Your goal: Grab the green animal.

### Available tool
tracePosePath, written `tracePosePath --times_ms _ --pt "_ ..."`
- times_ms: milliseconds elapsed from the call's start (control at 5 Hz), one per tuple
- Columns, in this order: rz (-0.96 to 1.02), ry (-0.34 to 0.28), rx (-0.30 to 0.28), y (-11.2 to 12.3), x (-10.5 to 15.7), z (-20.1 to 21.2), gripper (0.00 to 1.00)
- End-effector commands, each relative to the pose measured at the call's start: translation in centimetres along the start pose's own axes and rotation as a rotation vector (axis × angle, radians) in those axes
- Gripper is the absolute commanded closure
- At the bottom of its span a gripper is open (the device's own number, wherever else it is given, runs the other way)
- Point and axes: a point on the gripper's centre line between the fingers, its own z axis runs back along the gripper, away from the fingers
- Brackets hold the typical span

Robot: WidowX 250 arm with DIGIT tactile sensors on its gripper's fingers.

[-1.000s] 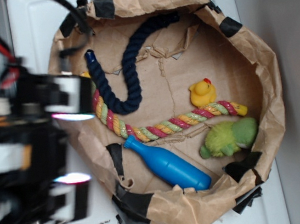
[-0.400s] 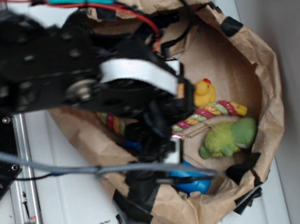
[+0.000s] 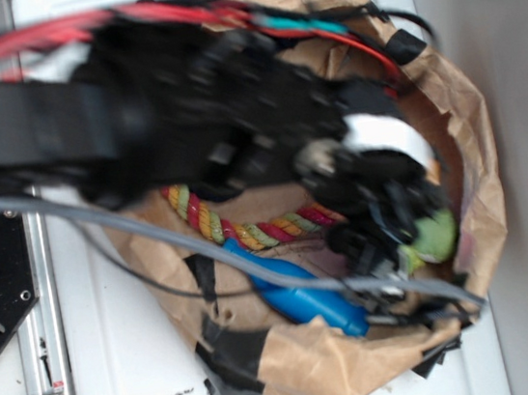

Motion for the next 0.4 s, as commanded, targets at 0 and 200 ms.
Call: tracePosePath --times_ms 0,200 --pt "-0.087 -0.032 -0.364 -7.4 1.8 -3.5 0.31" --pt "-0.181 0.02 -0.239 -8.8 0.7 -4.5 1.0"
